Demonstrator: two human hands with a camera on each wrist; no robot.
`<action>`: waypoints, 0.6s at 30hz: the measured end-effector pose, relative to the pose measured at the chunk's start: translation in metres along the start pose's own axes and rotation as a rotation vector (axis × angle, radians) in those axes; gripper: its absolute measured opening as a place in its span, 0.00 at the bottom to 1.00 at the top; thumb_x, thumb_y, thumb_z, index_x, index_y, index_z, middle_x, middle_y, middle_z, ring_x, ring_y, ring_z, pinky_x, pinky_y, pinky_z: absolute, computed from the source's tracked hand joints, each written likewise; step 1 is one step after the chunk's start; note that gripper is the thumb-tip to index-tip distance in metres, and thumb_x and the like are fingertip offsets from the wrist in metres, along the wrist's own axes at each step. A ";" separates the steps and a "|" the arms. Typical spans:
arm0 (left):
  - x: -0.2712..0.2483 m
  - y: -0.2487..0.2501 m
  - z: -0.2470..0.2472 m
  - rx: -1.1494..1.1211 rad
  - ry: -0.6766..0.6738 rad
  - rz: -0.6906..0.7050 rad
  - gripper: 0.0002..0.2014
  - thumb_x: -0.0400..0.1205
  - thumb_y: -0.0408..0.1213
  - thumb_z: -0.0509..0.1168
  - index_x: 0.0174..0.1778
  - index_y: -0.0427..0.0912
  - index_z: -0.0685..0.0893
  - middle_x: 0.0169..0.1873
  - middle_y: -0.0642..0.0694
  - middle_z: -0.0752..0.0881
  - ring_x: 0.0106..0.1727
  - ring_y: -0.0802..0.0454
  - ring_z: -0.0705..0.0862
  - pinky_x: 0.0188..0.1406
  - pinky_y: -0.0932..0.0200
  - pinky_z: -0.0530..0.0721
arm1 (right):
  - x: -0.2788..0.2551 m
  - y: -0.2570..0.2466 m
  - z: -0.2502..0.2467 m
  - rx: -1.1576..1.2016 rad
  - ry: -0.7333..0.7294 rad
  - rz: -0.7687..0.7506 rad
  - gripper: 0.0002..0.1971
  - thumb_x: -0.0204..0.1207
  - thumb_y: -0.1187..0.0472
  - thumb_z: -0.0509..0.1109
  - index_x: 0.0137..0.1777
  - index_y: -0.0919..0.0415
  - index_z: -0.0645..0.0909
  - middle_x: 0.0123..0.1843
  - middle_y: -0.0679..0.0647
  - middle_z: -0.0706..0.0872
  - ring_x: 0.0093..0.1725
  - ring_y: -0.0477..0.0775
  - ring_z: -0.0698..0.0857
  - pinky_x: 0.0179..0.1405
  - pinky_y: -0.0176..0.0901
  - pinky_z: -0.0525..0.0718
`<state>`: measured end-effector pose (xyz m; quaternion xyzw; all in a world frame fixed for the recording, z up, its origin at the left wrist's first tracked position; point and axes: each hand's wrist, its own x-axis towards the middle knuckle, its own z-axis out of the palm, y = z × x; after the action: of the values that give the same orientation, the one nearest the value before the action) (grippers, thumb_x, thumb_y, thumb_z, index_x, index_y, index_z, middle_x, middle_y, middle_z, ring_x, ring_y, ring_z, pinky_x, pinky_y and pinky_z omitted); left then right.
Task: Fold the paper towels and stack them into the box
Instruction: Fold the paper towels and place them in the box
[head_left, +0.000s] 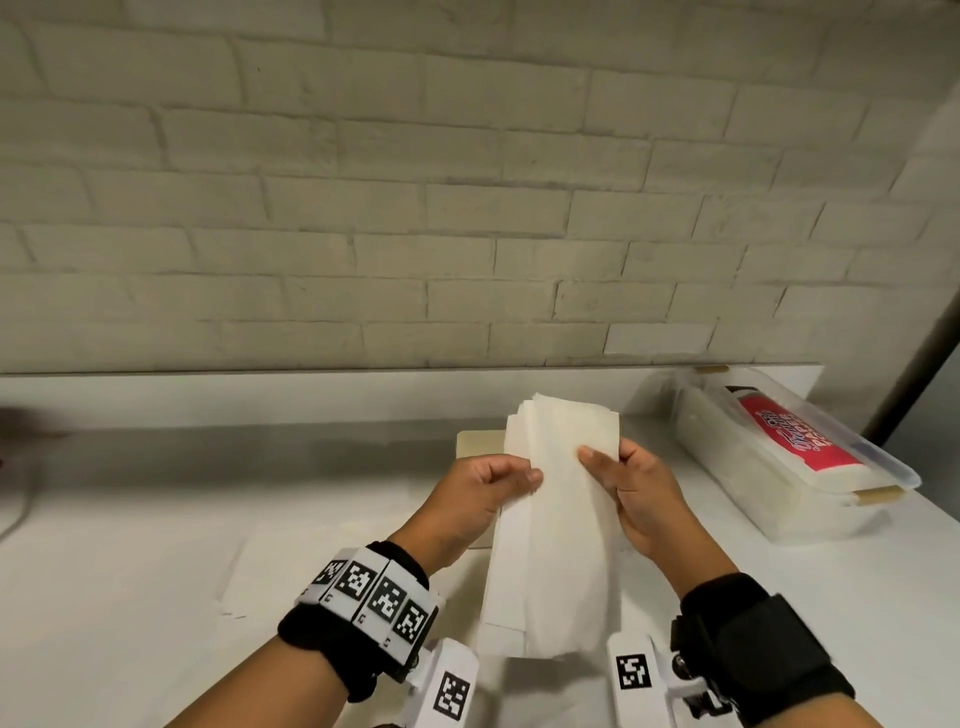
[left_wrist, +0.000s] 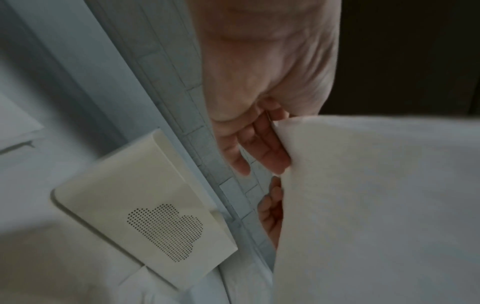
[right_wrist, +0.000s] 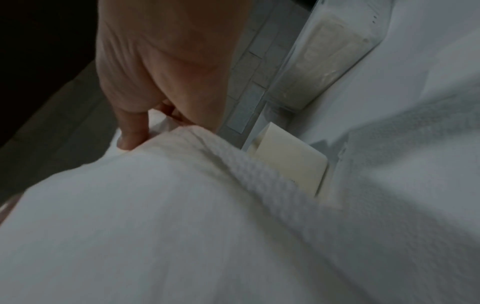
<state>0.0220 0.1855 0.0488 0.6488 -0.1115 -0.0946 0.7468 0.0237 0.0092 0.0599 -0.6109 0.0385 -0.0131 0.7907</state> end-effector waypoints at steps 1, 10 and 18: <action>0.001 -0.002 0.000 0.003 0.030 0.000 0.03 0.78 0.30 0.68 0.41 0.40 0.86 0.31 0.56 0.88 0.37 0.65 0.86 0.40 0.75 0.80 | 0.000 0.003 0.001 -0.015 0.009 -0.002 0.07 0.72 0.69 0.72 0.48 0.59 0.81 0.47 0.57 0.89 0.39 0.52 0.89 0.39 0.44 0.90; 0.001 -0.015 -0.012 0.416 0.181 0.074 0.08 0.73 0.37 0.75 0.33 0.51 0.83 0.36 0.62 0.84 0.42 0.66 0.81 0.40 0.74 0.74 | 0.005 0.012 0.006 -0.439 -0.013 -0.177 0.55 0.58 0.70 0.83 0.77 0.35 0.56 0.60 0.44 0.77 0.56 0.49 0.82 0.48 0.43 0.85; 0.006 -0.012 -0.009 0.381 0.123 0.080 0.19 0.78 0.39 0.70 0.22 0.45 0.74 0.17 0.62 0.73 0.21 0.68 0.71 0.27 0.74 0.67 | 0.004 0.011 0.009 -0.765 -0.053 -0.345 0.43 0.62 0.62 0.82 0.65 0.25 0.62 0.63 0.47 0.75 0.61 0.48 0.76 0.61 0.44 0.81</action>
<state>0.0302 0.1902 0.0356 0.7778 -0.1073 -0.0024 0.6192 0.0280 0.0205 0.0518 -0.8581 -0.0825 -0.1145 0.4938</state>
